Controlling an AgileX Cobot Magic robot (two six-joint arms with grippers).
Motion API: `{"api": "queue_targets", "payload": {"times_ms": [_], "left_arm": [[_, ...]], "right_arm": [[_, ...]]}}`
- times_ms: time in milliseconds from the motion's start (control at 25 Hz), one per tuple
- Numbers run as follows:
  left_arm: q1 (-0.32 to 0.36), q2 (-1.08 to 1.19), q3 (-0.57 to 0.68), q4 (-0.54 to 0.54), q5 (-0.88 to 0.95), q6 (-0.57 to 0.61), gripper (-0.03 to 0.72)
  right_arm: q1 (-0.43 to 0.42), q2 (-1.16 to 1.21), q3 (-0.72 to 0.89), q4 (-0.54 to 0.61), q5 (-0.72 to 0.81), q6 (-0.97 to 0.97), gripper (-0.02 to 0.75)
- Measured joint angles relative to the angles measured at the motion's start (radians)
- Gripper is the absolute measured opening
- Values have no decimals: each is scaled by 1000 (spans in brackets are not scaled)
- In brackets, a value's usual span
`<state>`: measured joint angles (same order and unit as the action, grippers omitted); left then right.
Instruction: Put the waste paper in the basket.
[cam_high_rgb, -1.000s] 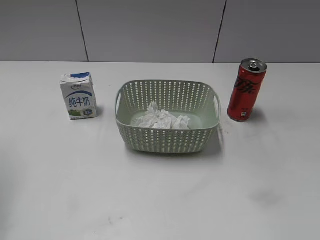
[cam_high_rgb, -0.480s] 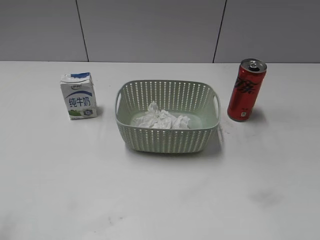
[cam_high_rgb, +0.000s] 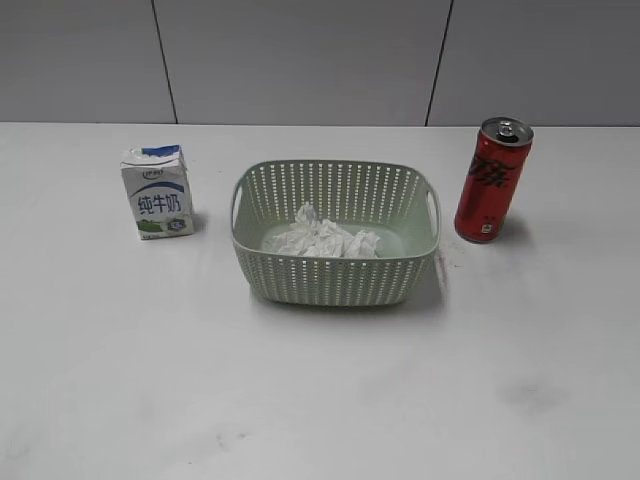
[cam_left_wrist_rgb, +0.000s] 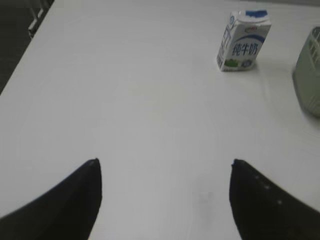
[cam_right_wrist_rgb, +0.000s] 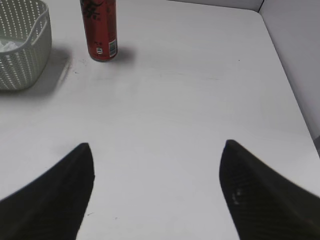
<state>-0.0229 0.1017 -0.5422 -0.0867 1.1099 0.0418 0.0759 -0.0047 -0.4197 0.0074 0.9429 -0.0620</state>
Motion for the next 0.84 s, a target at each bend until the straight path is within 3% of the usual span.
{"api": "queue_targets", "payload": {"times_ms": [200, 840], "left_arm": [[0, -104, 5, 6, -10, -1, 588], [0, -107, 37, 8, -76, -2, 588]], "right_arm": [[0, 0, 0, 0, -1, 0, 592], [0, 0, 0, 0, -1, 0, 592]]}}
